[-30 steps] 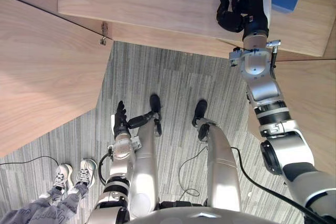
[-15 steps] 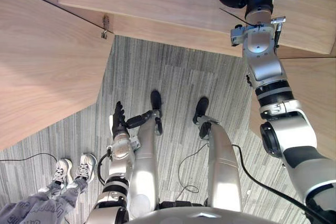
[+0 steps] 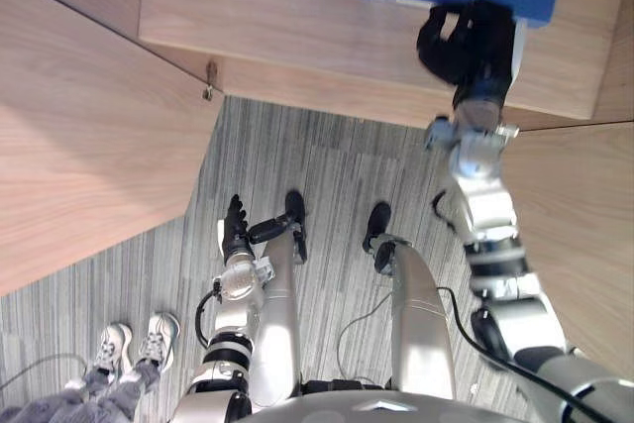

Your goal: Walk over to the cabinet, pick up the folder, carry it to the office cabinet, place the folder inside the office cabinet, then close the office cabinet door

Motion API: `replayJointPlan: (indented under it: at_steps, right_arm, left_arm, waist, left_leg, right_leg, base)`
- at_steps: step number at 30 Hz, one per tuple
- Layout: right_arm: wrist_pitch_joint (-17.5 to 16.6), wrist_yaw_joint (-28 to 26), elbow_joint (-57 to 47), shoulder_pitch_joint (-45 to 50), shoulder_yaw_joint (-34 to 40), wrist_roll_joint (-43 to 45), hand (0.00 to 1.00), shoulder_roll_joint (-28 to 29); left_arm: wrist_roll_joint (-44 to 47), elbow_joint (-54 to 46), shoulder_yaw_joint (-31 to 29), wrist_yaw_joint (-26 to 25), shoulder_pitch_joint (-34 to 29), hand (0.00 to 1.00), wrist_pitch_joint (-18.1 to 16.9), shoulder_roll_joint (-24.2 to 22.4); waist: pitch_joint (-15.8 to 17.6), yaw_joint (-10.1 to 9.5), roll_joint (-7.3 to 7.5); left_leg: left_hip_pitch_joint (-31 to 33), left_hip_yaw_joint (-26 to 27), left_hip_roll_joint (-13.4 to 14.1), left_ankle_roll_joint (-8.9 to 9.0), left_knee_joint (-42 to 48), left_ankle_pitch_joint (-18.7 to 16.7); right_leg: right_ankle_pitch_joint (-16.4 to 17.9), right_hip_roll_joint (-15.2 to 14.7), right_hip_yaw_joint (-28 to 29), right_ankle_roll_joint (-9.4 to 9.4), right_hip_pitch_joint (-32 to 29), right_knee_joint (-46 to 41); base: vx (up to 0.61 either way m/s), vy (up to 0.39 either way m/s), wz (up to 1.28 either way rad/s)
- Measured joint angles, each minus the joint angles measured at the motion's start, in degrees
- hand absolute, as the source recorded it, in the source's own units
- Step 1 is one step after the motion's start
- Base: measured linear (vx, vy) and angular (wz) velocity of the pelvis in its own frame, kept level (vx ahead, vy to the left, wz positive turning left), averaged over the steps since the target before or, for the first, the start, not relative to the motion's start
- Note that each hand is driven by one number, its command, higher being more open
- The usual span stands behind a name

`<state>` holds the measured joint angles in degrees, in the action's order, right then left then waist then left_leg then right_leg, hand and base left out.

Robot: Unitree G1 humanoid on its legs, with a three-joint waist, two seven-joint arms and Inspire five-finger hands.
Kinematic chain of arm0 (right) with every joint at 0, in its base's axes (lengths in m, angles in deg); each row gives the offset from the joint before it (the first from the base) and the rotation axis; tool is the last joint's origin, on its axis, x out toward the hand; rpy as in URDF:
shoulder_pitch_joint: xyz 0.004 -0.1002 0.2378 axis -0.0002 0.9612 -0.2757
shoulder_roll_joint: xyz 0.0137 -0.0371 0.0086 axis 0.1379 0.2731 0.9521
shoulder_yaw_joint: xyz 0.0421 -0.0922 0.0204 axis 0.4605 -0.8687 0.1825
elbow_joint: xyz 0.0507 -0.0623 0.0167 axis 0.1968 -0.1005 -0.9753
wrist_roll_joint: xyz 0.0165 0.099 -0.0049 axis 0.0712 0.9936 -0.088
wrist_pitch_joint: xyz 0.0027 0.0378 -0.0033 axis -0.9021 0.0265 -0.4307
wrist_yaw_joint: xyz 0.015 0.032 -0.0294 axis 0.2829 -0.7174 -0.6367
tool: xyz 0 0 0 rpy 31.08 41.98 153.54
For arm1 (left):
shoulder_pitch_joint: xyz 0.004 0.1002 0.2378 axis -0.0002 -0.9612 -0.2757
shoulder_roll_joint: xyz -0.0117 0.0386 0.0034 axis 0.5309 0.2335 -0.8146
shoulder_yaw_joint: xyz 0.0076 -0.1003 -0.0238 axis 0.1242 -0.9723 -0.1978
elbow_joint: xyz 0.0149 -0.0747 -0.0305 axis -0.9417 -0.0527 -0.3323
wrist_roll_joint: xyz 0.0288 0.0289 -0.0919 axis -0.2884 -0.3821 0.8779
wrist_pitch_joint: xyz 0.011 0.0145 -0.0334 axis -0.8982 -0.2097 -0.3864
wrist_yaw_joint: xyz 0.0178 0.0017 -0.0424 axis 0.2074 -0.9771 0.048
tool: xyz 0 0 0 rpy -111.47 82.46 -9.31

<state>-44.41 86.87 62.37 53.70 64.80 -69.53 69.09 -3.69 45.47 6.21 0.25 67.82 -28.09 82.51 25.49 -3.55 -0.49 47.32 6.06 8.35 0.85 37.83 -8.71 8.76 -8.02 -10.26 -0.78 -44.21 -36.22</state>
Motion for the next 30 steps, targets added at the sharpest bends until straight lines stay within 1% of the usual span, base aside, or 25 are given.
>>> replayJointPlan:
  at_steps: [2,3,4,5,6,8,9,10,11,12,14,15,17,19,21,24,25,28,30]
  right_arm:
    - [-0.86,-2.88,-2.66,8.46,-2.72,0.07,0.00,2.21]
    - [-0.95,-3.80,-3.32,10.51,-3.29,0.07,0.00,2.77]
    - [-1.05,-5.18,-4.02,14.29,-4.60,0.09,0.00,3.99]
    - [-1.11,-6.93,-4.11,17.76,-5.41,0.07,0.00,5.26]
    - [-1.13,-7.67,-4.15,19.46,-5.84,0.04,0.00,5.75]
    - [-1.40,-10.41,-4.14,25.65,-6.88,-0.39,0.00,7.76]
    - [-1.65,-10.85,-4.05,27.06,-6.85,-0.44,0.00,8.19]
    - [-2.30,-11.92,-2.96,29.50,-6.64,-0.50,0.00,8.86]
    - [-2.93,-12.70,-0.48,31.33,-6.61,-1.20,0.00,9.01]
    - [-2.96,-13.05,1.05,31.90,-6.50,-2.32,0.00,9.01]
    - [-3.18,-13.97,10.38,32.48,-5.46,-5.93,0.00,8.96]
    - [-3.16,-14.21,12.67,32.43,-4.64,-7.16,0.00,8.91]
    - [-2.57,-14.46,20.85,32.44,-2.05,-9.55,0.00,8.80]
    - [-2.15,-14.50,25.53,32.79,-0.59,-11.25,0.00,8.50]
    - [-1.13,-14.56,31.96,33.05,1.29,-12.48,0.00,7.65]
    - [-0.69,-14.44,36.47,32.90,2.57,-14.41,0.00,7.33]
    - [-0.41,-14.29,39.59,32.66,3.60,-14.53,1.00,7.02]
    - [-0.08,-14.22,45.82,31.71,6.45,-14.44,1.00,7.22]
    - [0.68,-14.09,49.22,31.28,8.50,-14.30,1.00,7.30]
  left_arm:
    - [-0.80,-0.03,0.44,0.81,-1.51,1.00,0.38,0.26]
    - [-1.24,-0.02,0.64,1.02,-1.91,1.00,0.39,0.25]
    - [-1.77,-0.02,0.71,1.25,-2.86,1.00,0.43,0.06]
    - [-1.79,-0.02,1.03,1.71,-3.86,1.00,0.57,0.06]
    - [-1.79,-0.02,1.39,1.83,-4.45,1.00,0.57,0.13]
    - [-1.81,0.07,2.18,2.20,-6.97,1.00,0.62,0.20]
    - [-1.82,0.20,2.33,2.22,-7.44,1.00,0.79,0.16]
    - [-1.94,0.78,2.39,2.37,-8.45,1.00,1.06,0.21]
    - [-2.34,2.60,2.40,2.53,-9.15,1.00,1.08,0.56]
    - [-2.37,3.77,2.41,2.71,-9.36,1.00,1.10,0.81]
    - [-2.50,8.33,2.40,3.50,-10.21,1.00,1.47,1.64]
    - [-2.79,9.12,2.39,3.59,-10.25,1.00,1.56,1.70]
    - [-4.72,11.49,2.35,4.01,-10.79,1.00,1.67,1.90]
    - [-5.59,12.81,2.29,4.30,-11.47,1.00,1.76,2.10]
    - [-6.90,14.30,2.27,4.80,-12.59,1.00,2.16,2.39]
    - [-7.25,15.99,2.24,5.08,-13.25,1.00,2.36,2.39]
    - [-8.06,17.26,2.25,5.46,-13.45,1.00,2.41,2.37]
    - [-9.15,18.93,1.88,6.24,-13.67,1.00,2.82,2.46]
    - [-9.17,19.40,1.79,6.56,-13.62,1.00,3.11,2.60]
  waist:
    - [-0.08,0.80,0.08]
    - [-0.09,0.83,0.09]
    - [-0.24,0.97,0.10]
    - [-0.34,1.10,0.13]
    - [-0.67,1.10,0.16]
    - [-2.85,1.20,0.53]
    - [-3.39,1.23,0.57]
    - [-4.82,1.35,0.94]
    - [-6.47,1.66,1.47]
    - [-7.17,1.91,1.70]
    - [-10.42,3.13,2.21]
    - [-10.79,3.35,2.24]
    - [-11.61,3.63,1.98]
    - [-12.72,3.83,1.74]
    - [-14.10,3.88,1.31]
    - [-15.59,3.91,0.88]
    - [-16.10,3.99,0.75]
    - [-17.36,4.06,0.87]
    - [-17.45,4.09,0.95]
  left_leg:
    - [-4.31,0.89,0.11,0.31,-1.33,-0.49]
    - [-5.47,1.18,0.11,0.31,-1.85,-0.50]
    - [-8.03,1.60,0.13,0.12,-2.86,-0.77]
    - [-10.87,1.96,0.12,0.39,-4.12,-0.50]
    - [-12.10,2.20,0.13,0.28,-4.71,-0.37]
    - [-16.50,2.92,0.16,0.58,-7.52,-0.21]
    - [-17.49,2.96,0.16,0.68,-8.27,-0.14]
    - [-19.65,3.11,0.07,1.03,-10.27,0.13]
    - [-22.13,3.44,-0.17,1.24,-12.83,0.85]
    - [-23.51,3.58,-0.28,1.32,-14.24,1.19]
    - [-27.63,3.91,-0.84,1.76,-19.40,2.94]
    - [-28.75,4.08,-0.98,1.88,-20.66,3.39]
    - [-32.87,4.43,-1.63,2.14,-24.96,4.65]
    - [-35.09,4.64,-1.98,2.20,-27.54,5.39]
    - [-39.16,5.27,-2.41,2.50,-31.42,6.62]
    - [-40.98,5.85,-2.61,2.55,-33.32,7.29]
    - [-42.25,5.94,-2.75,2.60,-34.43,7.67]
    - [-43.34,6.11,-3.01,2.50,-36.00,8.71]
    - [-44.56,6.12,-3.22,2.43,-37.12,9.42]
  right_leg:
    - [-0.03,0.21,0.44,-0.18,3.96,1.47]
    - [-0.07,0.24,0.60,-0.25,4.96,1.90]
    - [-0.09,0.32,0.75,-0.36,7.20,2.88]
    - [-0.17,0.44,0.80,-0.48,9.90,4.04]
    - [-0.18,0.54,0.84,-0.51,11.04,4.64]
    - [-0.42,1.09,1.17,-0.84,15.02,7.47]
    - [-0.52,1.22,1.15,-0.97,16.04,8.31]
    - [-0.85,1.47,1.19,-1.22,18.07,10.37]
    - [-1.47,1.72,1.24,-1.33,20.38,12.91]
    - [-1.83,1.85,1.21,-1.42,21.72,14.32]
    - [-3.83,2.41,0.89,-1.74,26.18,20.26]
    - [-4.39,2.53,0.90,-1.84,27.37,21.74]
    - [-6.04,2.82,0.98,-2.26,31.56,26.55]
    - [-6.71,2.90,1.01,-2.54,33.53,28.70]
    - [-7.60,3.06,1.24,-2.64,36.81,31.44]
    - [-8.16,3.22,1.67,-2.69,38.08,32.68]
    - [-8.63,3.32,1.76,-2.59,39.19,33.66]
    - [-9.53,3.53,2.21,-2.46,39.78,34.59]
    - [-10.19,3.61,2.35,-2.31,40.86,35.62]
  base:
    - [0.02,-0.004,-0.12]
    - [0.05,-0.018,-0.13]
    - [0.08,-0.027,-0.11]
    - [0.08,-0.021,-0.10]
    - [0.10,-0.022,-0.09]
    - [0.12,-0.017,-0.11]
    - [0.14,-0.014,-0.09]
    - [0.16,-0.009,-0.06]
    - [0.18,-0.005,-0.06]
    - [0.21,-0.002,-0.03]
    - [0.23,0.005,-0.01]
    - [0.18,0.013,-0.03]
    - [0.13,0.021,-0.04]
    - [0.11,0.015,-0.03]
    - [0.10,0.006,-0.09]
    - [0.03,-0.002,-0.11]
    - [0.01,-0.003,-0.06]
    - [-0.05,-0.003,-0.06]
    - [-0.09,-0.006,-0.05]
